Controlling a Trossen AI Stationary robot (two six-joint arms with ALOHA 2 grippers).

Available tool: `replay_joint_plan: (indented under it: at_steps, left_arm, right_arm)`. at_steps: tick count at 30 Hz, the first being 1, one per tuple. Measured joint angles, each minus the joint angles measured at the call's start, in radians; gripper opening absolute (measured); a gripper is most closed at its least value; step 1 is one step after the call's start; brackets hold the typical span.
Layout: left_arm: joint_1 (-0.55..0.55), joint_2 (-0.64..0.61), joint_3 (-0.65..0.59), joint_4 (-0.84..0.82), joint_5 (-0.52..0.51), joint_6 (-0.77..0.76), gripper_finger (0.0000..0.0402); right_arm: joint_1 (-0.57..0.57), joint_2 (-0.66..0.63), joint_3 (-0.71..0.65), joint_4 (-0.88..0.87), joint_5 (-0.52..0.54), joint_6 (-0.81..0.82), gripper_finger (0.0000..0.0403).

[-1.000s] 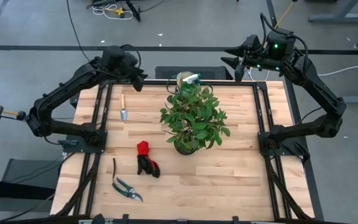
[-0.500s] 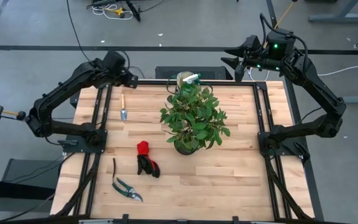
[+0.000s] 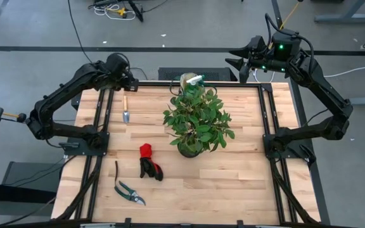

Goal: Pick & Place Garden tools in Gardening bag
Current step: Put the brown hand trowel into the gardening bag

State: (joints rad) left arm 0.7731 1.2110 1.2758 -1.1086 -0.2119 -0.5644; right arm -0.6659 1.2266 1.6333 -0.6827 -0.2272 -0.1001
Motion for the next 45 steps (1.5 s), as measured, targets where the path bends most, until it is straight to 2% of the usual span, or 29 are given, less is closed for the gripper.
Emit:
replay_joint_plan:
  at_steps: [6, 13, 18, 25, 33, 45]
  left_arm:
    - [0.000, 0.000, -0.053, 0.000, 0.014, -0.011, 0.0196]
    - [0.000, 0.001, -0.196, 0.064, 0.006, -0.090, 0.0259]
    - [0.000, 0.001, -0.308, 0.144, 0.007, -0.106, 0.0284]
    - [0.027, 0.001, -0.410, 0.246, 0.015, -0.107, 0.0289]
    - [0.111, 0.006, -0.419, 0.265, 0.042, -0.098, 0.0289]
    - [0.161, 0.182, -0.419, 0.301, 0.061, -0.071, 0.0289]
  right_arm:
    - [0.000, 0.000, 0.000, 0.000, 0.000, 0.002, 0.0194]
    - [0.000, 0.000, 0.000, 0.001, 0.000, 0.002, 0.0194]
    - [0.000, 0.000, 0.000, 0.001, 0.001, 0.013, 0.0194]
    - [0.000, 0.000, 0.000, 0.001, 0.002, 0.013, 0.0194]
    - [0.000, 0.000, 0.000, 0.001, 0.002, 0.013, 0.0194]
    - [0.000, 0.000, 0.000, 0.008, 0.002, 0.013, 0.0194]
